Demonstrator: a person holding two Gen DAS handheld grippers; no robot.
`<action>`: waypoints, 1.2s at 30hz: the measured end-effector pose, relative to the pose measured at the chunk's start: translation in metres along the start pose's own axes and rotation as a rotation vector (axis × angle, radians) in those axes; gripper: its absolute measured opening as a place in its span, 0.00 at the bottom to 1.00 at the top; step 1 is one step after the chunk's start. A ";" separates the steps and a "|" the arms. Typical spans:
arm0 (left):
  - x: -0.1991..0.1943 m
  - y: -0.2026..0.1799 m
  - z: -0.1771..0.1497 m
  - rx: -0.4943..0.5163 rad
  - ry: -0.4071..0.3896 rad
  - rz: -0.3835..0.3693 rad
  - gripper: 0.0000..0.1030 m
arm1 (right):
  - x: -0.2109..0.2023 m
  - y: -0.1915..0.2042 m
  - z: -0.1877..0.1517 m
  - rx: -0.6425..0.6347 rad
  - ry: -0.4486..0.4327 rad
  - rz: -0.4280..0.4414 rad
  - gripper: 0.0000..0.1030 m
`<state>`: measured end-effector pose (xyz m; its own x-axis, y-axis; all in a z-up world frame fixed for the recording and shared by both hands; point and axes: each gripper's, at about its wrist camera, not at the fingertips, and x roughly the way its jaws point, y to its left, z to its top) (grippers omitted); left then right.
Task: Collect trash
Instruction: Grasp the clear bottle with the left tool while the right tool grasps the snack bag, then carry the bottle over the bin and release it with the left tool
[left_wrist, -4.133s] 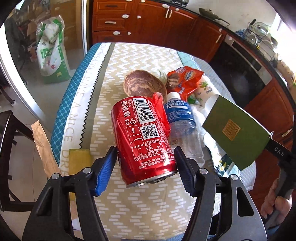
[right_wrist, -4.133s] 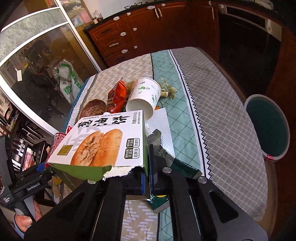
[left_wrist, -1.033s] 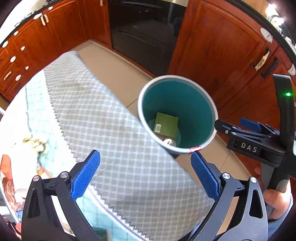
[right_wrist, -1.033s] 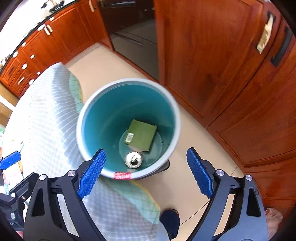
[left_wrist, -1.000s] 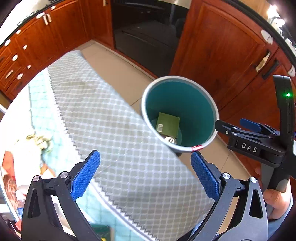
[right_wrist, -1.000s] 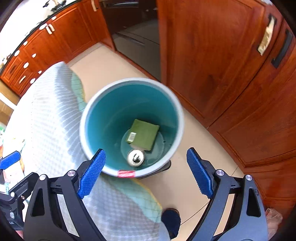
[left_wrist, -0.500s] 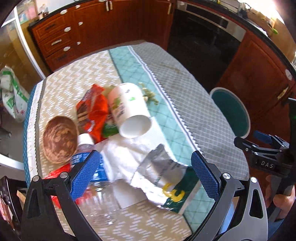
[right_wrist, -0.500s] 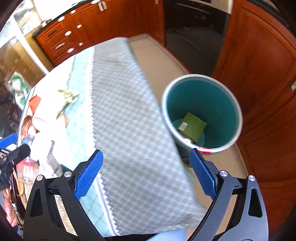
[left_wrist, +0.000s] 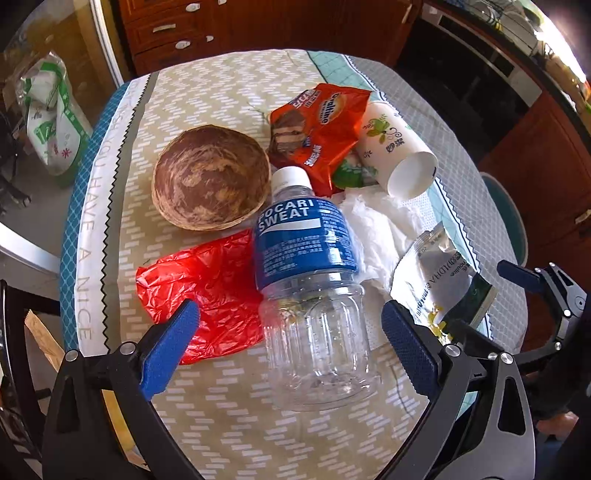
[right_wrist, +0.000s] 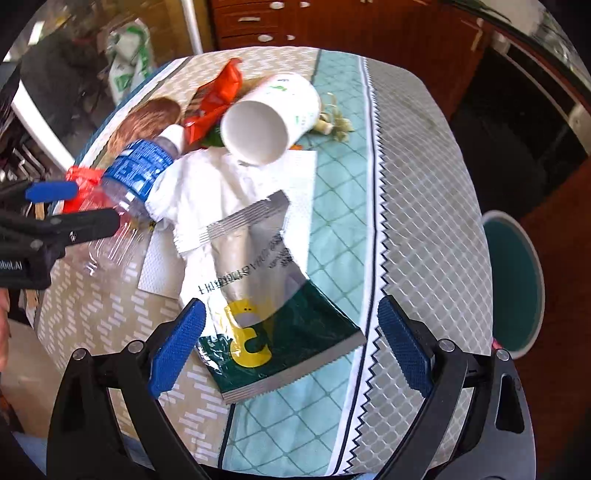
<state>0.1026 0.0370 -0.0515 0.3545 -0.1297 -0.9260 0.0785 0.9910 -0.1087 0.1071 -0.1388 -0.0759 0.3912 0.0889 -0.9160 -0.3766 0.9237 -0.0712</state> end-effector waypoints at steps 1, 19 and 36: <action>-0.001 0.003 0.000 -0.010 -0.001 -0.007 0.96 | 0.004 0.005 0.002 -0.033 0.008 -0.014 0.87; 0.013 -0.003 0.006 0.000 0.040 -0.037 0.96 | 0.013 0.003 -0.018 -0.049 0.046 0.096 0.41; 0.027 -0.023 -0.006 0.053 0.014 0.043 0.66 | -0.011 -0.047 -0.052 0.116 0.085 0.293 0.25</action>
<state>0.1048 0.0108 -0.0761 0.3458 -0.0864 -0.9343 0.1131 0.9923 -0.0499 0.0771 -0.2029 -0.0828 0.2069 0.3304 -0.9209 -0.3625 0.9002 0.2415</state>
